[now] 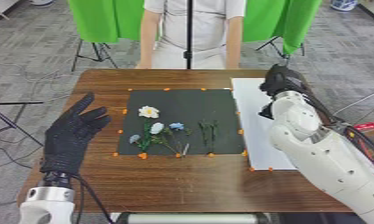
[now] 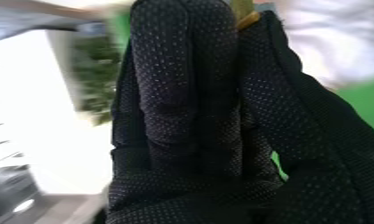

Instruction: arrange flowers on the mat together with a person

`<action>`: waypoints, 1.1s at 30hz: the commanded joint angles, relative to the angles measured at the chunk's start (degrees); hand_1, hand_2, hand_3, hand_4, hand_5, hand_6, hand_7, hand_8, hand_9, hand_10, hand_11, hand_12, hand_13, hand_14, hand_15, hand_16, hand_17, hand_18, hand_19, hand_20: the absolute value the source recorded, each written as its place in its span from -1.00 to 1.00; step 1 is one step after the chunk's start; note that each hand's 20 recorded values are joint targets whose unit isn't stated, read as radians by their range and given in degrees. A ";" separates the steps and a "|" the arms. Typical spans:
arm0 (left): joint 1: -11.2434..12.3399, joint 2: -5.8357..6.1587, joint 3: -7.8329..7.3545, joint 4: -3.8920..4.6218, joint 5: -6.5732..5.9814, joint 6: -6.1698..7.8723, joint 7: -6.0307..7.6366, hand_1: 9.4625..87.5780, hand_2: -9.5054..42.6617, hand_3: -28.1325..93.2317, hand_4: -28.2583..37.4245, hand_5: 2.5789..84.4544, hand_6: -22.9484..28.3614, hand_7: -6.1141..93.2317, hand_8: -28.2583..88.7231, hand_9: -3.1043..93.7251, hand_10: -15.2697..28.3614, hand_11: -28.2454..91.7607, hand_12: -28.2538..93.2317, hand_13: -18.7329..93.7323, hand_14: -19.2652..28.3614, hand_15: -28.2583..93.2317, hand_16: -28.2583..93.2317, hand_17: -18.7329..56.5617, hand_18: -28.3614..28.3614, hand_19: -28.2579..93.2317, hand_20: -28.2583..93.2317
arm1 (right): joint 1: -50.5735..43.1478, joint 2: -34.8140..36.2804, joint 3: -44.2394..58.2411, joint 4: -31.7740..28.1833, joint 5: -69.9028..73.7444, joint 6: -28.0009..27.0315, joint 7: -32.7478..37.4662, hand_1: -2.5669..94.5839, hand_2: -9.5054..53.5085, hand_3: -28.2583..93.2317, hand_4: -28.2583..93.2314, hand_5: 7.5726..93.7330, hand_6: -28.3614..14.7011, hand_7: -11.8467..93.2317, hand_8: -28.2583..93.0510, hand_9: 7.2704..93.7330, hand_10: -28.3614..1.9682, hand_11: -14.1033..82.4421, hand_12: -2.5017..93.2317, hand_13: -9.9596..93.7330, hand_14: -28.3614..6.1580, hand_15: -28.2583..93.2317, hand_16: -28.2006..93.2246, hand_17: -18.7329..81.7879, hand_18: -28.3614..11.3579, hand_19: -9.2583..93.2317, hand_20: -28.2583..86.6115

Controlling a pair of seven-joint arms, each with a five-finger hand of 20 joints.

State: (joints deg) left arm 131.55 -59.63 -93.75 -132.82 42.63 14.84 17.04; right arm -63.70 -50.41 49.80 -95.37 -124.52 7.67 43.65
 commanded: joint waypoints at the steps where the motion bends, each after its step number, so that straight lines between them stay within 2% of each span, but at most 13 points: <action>1: 0.47 0.66 0.63 -0.05 -0.29 0.31 0.18 -0.65 -0.38 0.73 -0.84 -0.11 0.25 -0.72 -0.63 -0.10 0.64 -0.09 -0.33 -0.14 0.97 0.40 -0.66 -0.62 0.88 0.40 -0.06 | -0.28 -7.08 -1.36 -5.75 2.05 -4.14 -4.13 0.33 -1.00 0.56 -1.00 0.65 0.40 -0.17 -0.64 0.98 0.49 -0.50 -0.23 0.80 0.48 0.09 -0.05 0.08 -0.05 0.53 -0.40; 3: 0.43 0.57 0.70 0.02 -0.36 0.31 0.14 -0.65 -0.38 0.73 -0.83 -0.12 0.25 -0.72 -0.63 -0.10 0.64 -0.09 -0.33 -0.14 0.97 0.40 -0.66 -0.62 0.88 0.40 -0.06 | -0.50 -7.86 -2.95 -5.28 2.24 -4.15 -3.74 0.33 -1.00 0.56 -1.00 0.65 0.40 -0.17 -0.63 0.98 0.49 -0.50 -0.22 0.80 0.48 0.09 -0.04 0.07 -0.07 0.53 -0.39; 8: -0.22 -0.09 0.18 0.21 0.34 -0.86 -1.82 -0.65 -0.38 0.73 -0.84 -0.12 0.25 -0.72 -0.63 -0.10 0.64 -0.09 -0.33 -0.14 0.97 0.40 -0.66 -0.62 0.88 0.40 -0.06 | -3.12 -8.76 -4.22 -4.93 2.51 -5.83 -2.91 0.32 -1.00 0.57 -1.00 0.63 0.41 -0.16 -0.62 0.98 0.47 -0.50 -0.21 0.79 0.45 0.12 -0.04 0.04 -0.14 0.55 -0.37; 13: -0.21 -0.13 0.10 0.25 0.33 -0.76 -1.91 -0.65 -0.38 0.73 -0.84 -0.11 0.25 -0.73 -0.63 -0.10 0.65 -0.09 -0.33 -0.14 0.97 0.40 -0.66 -0.62 0.88 0.40 -0.06 | -4.23 -9.17 -5.37 -4.42 2.72 -6.79 -2.26 0.30 -1.00 0.57 -1.00 0.63 0.42 -0.16 -0.62 0.98 0.45 -0.47 -0.20 0.78 0.42 0.17 -0.06 0.02 -0.18 0.56 -0.35; 22: -1.10 -0.31 0.54 0.65 0.52 -1.40 -2.69 -0.65 -0.38 0.73 -0.84 -0.11 0.26 -0.73 -0.63 -0.10 0.65 -0.09 -0.33 -0.14 0.96 0.40 -0.66 -0.62 0.88 0.40 -0.06 | -4.01 -10.20 -7.83 -3.29 1.85 -6.52 -2.26 0.27 -1.00 0.57 -1.00 0.60 0.45 -0.18 -0.64 0.97 0.44 -0.45 -0.19 0.76 0.40 0.22 -0.09 -0.01 -0.25 0.58 -0.33; 28: -1.36 -0.17 0.67 0.72 0.54 -1.35 -2.69 -0.65 -0.38 0.73 -0.84 -0.11 0.26 -0.73 -0.63 -0.10 0.65 -0.09 -0.33 -0.14 0.97 0.41 -0.66 -0.62 0.88 0.39 -0.06 | -4.37 -10.54 -7.29 -3.11 0.68 -10.54 -2.27 0.24 -1.00 0.56 -1.00 0.57 0.44 -0.28 -0.65 0.94 0.43 -0.41 -0.21 0.73 0.39 0.27 -0.13 -0.02 -0.28 0.58 -0.32; 31: -0.98 -0.54 0.60 0.79 0.65 -1.67 -2.93 -0.65 -0.38 0.73 -0.84 -0.11 0.26 -0.72 -0.63 -0.10 0.64 -0.09 -0.33 -0.14 0.97 0.41 -0.66 -0.62 0.88 0.40 -0.06 | -4.98 -10.79 -6.81 -3.21 0.14 -12.04 -2.31 0.18 -1.00 0.55 -1.00 0.49 0.44 -0.33 -0.67 0.88 0.37 -0.34 -0.27 0.71 0.32 0.32 -0.20 -0.04 -0.32 0.58 -0.31; 32: -0.91 -0.41 0.71 0.86 0.54 -1.57 -2.63 -0.65 -0.38 0.73 -0.84 -0.11 0.26 -0.73 -0.63 -0.10 0.64 -0.09 -0.33 -0.14 0.97 0.41 -0.66 -0.62 0.88 0.40 -0.06 | -4.76 -10.52 -7.24 -3.26 0.16 -12.00 -2.28 0.15 -1.00 0.56 -1.00 0.46 0.44 -0.36 -0.66 0.86 0.36 -0.32 -0.29 0.70 0.31 0.34 -0.23 -0.05 -0.33 0.59 -0.31; 33: -0.79 -0.61 0.53 0.78 0.59 -1.76 -3.12 -0.65 -0.38 0.73 -0.84 -0.11 0.26 -0.73 -0.63 -0.10 0.64 -0.09 -0.33 -0.14 0.97 0.41 -0.66 -0.62 0.88 0.39 -0.06 | -5.46 -10.44 -6.79 -3.66 0.15 -12.55 -2.35 0.14 -1.00 0.56 -1.00 0.44 0.44 -0.38 -0.66 0.85 0.36 -0.31 -0.29 0.70 0.30 0.35 -0.24 -0.05 -0.34 0.59 -0.31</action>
State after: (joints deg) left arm 129.95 -59.47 -93.36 -132.49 42.86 13.94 14.85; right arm -67.69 -60.46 42.22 -98.34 -122.92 -2.52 41.40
